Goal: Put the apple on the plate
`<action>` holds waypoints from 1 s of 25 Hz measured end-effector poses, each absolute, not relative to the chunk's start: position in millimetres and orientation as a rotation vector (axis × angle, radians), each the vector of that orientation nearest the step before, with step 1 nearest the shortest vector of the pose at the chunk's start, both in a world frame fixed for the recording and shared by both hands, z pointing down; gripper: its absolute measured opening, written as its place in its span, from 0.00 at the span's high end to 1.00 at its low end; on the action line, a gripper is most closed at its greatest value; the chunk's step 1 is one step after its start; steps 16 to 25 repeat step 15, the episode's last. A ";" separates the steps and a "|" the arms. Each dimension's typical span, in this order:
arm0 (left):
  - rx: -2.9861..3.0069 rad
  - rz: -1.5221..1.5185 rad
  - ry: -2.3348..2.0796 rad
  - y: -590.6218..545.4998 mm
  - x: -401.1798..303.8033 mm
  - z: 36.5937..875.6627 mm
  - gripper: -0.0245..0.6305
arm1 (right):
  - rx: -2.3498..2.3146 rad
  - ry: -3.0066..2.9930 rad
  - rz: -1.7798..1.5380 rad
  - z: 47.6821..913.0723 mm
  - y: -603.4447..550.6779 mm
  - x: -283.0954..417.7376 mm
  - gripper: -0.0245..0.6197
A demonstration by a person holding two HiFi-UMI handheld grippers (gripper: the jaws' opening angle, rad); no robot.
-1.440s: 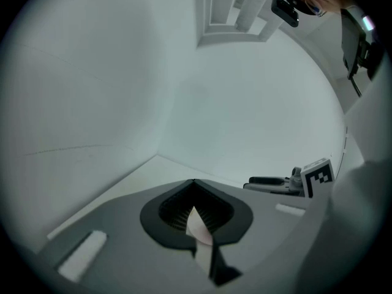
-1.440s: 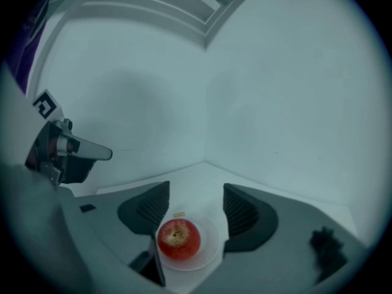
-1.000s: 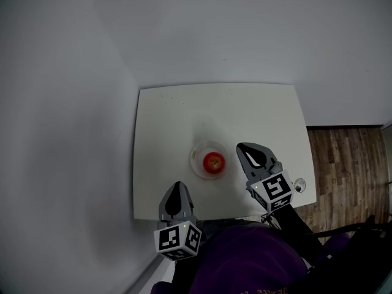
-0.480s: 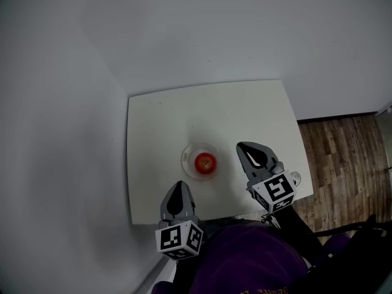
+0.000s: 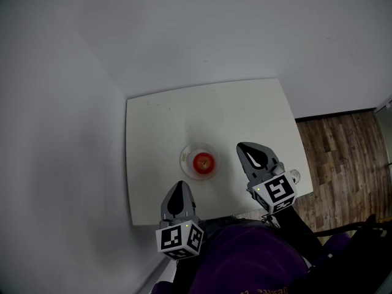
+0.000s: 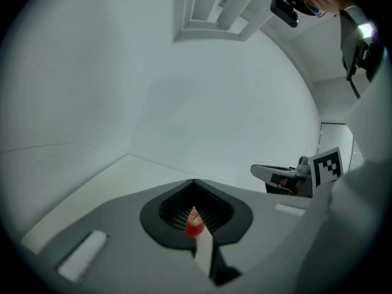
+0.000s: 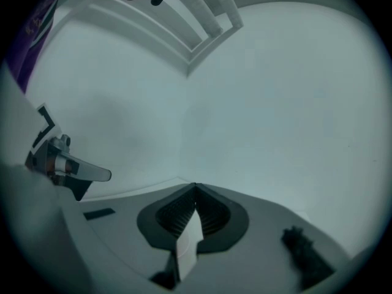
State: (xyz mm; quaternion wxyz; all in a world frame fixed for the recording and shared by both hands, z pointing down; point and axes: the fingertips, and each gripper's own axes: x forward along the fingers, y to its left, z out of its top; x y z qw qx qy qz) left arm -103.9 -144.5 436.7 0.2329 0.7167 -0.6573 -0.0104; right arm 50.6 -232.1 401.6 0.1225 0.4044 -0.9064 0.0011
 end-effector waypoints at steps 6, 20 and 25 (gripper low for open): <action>1.967 -0.029 -1.806 -143.3 -106.9 438.4 0.96 | 1.174 -2.640 0.004 404.0 -231.0 47.8 0.95; 1.956 -0.028 -1.811 -143.0 -110.9 438.7 0.96 | 1.169 -2.645 0.014 404.7 -231.7 44.4 0.95; 1.956 -0.028 -1.811 -143.0 -110.9 438.7 0.96 | 1.169 -2.645 0.014 404.7 -231.7 44.4 0.95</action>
